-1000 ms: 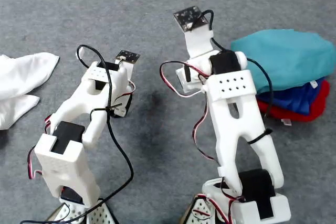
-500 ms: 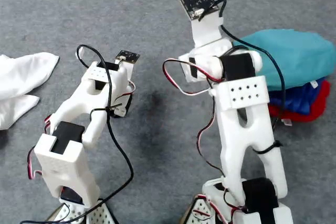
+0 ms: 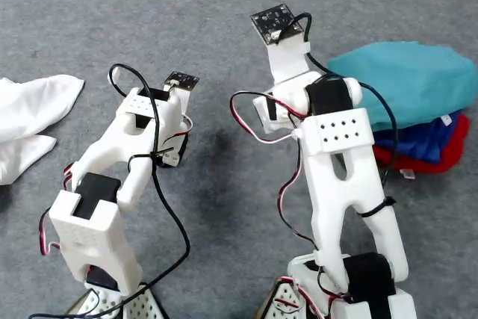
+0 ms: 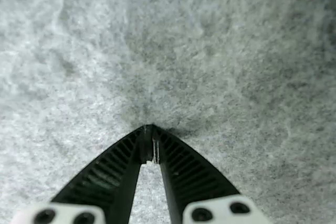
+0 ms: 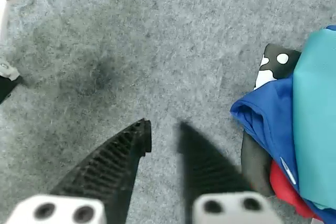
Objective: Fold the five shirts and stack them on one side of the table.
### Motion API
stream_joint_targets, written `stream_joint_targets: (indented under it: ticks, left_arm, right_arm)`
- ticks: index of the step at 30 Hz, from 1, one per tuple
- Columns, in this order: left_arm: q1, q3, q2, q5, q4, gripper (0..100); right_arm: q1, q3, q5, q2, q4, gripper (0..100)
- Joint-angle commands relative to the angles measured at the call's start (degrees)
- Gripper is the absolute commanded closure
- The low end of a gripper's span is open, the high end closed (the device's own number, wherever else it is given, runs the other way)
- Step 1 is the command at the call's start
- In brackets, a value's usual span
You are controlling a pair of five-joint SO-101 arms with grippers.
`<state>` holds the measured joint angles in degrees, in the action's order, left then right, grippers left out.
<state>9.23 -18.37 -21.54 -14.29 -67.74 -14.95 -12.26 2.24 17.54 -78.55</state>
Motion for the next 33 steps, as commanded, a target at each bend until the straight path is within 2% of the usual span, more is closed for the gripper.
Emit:
stream_joint_targets:
  ticks: [1, 5, 7, 18, 33]
  left_arm:
    - [-0.5, -6.1, -1.1, 0.2, -0.4, 98]
    - [-0.5, -6.1, -1.1, 0.2, -0.4, 98]
    - [-0.5, -6.1, -1.1, 0.2, -0.4, 98]
    - [-0.5, -6.1, -1.1, 0.2, -0.4, 98]
    - [-0.5, -6.1, -1.1, 0.2, -0.4, 98]
  right_arm:
    - [0.7, 3.0, -0.2, 2.1, -0.4, 85.6]
    - [0.7, 6.1, -0.1, 2.1, -0.4, 61.0]
    - [0.7, 6.6, -0.1, 2.1, -0.4, 53.5]
    - [-3.5, 5.4, 0.0, 2.0, -0.3, 60.2]
    - [-3.7, 5.3, 0.4, 1.6, 1.8, 60.1]
